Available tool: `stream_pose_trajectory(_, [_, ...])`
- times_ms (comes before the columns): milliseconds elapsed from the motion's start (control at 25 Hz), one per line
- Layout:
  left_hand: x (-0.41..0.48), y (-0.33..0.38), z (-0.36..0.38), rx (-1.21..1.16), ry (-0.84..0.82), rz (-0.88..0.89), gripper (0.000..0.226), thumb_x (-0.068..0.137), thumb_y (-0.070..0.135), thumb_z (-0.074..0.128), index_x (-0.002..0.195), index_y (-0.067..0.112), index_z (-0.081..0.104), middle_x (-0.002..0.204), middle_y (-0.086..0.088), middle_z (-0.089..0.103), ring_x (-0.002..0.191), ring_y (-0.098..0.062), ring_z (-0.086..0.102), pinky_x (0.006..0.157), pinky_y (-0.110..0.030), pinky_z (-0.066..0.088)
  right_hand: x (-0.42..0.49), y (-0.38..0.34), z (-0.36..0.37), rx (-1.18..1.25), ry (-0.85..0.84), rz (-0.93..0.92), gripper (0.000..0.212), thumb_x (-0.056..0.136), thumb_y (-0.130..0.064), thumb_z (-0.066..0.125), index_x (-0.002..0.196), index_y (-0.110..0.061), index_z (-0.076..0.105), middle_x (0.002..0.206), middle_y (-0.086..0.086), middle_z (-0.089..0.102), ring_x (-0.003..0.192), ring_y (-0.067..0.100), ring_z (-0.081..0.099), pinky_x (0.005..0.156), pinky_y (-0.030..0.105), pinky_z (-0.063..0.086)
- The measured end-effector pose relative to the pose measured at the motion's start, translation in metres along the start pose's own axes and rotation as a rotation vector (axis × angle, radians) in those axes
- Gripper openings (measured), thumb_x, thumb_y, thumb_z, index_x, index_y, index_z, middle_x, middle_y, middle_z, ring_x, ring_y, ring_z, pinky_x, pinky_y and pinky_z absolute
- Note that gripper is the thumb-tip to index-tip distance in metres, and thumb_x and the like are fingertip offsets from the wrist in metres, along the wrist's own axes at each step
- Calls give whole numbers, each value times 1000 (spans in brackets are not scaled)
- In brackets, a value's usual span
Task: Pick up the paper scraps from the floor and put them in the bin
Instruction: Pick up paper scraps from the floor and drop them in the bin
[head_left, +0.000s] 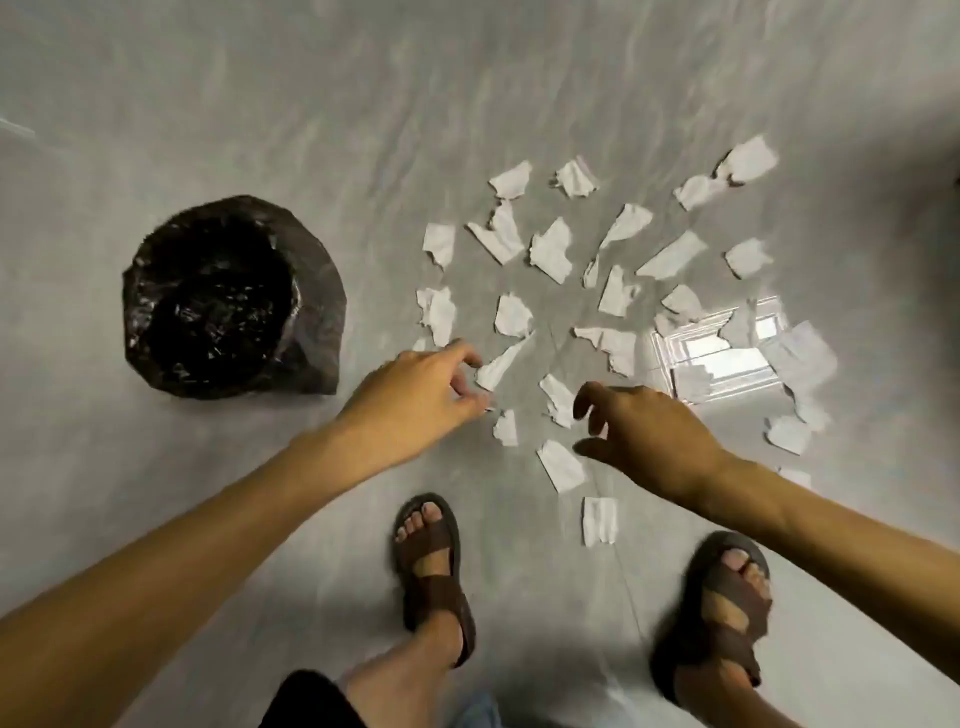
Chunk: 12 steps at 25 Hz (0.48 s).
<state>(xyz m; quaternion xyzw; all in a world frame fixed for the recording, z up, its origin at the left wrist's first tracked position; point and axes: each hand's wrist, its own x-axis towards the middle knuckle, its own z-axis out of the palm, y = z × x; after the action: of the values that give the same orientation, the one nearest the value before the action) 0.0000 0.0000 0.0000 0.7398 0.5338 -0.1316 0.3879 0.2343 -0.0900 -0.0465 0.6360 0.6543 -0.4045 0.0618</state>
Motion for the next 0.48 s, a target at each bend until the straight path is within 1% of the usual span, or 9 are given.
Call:
stream_pose_trajectory(80, [28, -31, 49, -23, 15, -36, 41, 85, 44, 64, 121, 29, 50, 100, 11, 65, 90, -21, 64, 80, -39, 52, 14, 26, 74, -239, -107, 12, 43, 86, -43, 67, 120, -21, 53, 118, 1, 65, 106, 27, 64, 79, 36, 49])
stream_pose_trajectory(120, [44, -52, 83, -22, 21, -55, 44, 85, 43, 64, 122, 28, 48, 102, 9, 63, 91, -22, 64, 81, -39, 52, 22, 46, 126, -335, -201, 34, 49, 86, -44, 66, 125, -19, 49, 124, 4, 60, 111, 29, 62, 82, 38, 49])
stream_pose_trajectory(160, [53, -68, 105, -27, 15, -83, 44, 85, 41, 65, 123, 26, 47, 104, 7, 62, 91, -23, 64, 82, -40, 52, 22, 56, 165, -408, -298, 65, 56, 87, -42, 66, 132, -17, 45, 132, 7, 55, 117, 31, 58, 86, 39, 48])
stream_pose_trajectory(200, [62, -84, 125, -31, 23, -95, 44, 85, 38, 66, 123, 25, 48, 107, 5, 62, 92, -23, 64, 83, -40, 52, 24, 66, 197, -416, -334, 88, 63, 87, -40, 66, 138, -15, 39, 138, 9, 48, 121, 31, 54, 89, 41, 47])
stream_pose_trajectory(240, [72, -100, 146, -45, 36, -115, 43, 85, 35, 67, 122, 24, 48, 111, 3, 62, 93, -24, 64, 84, -41, 52, 29, 77, 225, -428, -319, 112, 66, 89, -37, 65, 142, -15, 34, 143, 10, 42, 124, 32, 50, 89, 40, 47])
stream_pose_trajectory(320, [85, -130, 178, -14, 117, -108, 43, 83, 27, 69, 122, 19, 52, 119, -4, 60, 98, -26, 63, 86, -41, 50, 35, 98, 258, -436, -197, 80, 60, 93, -27, 59, 144, -16, 31, 147, 9, 37, 124, 31, 48, 84, 38, 48])
stream_pose_trajectory(400, [92, -153, 198, 95, 268, -112, 45, 80, 19, 72, 121, 12, 55, 128, -12, 53, 110, -33, 55, 93, -43, 46, 34, 110, 275, -421, -123, 19, 51, 93, -18, 55, 141, -19, 38, 144, 5, 43, 120, 27, 52, 81, 34, 49])
stream_pose_trajectory(440, [94, -163, 206, 163, 351, -127, 48, 78, 18, 74, 122, 9, 56, 132, -16, 49, 117, -37, 49, 96, -44, 42, 33, 114, 280, -361, -103, -24, 47, 91, -17, 56, 136, -21, 44, 138, 2, 50, 117, 24, 55, 82, 31, 49])
stream_pose_trajectory(480, [94, -172, 211, 220, 399, -156, 51, 77, 19, 75, 124, 8, 55, 136, -18, 45, 121, -39, 44, 99, -45, 39, 33, 114, 278, -263, -88, -56, 42, 89, -16, 57, 130, -22, 50, 130, -1, 57, 112, 20, 59, 82, 29, 50])
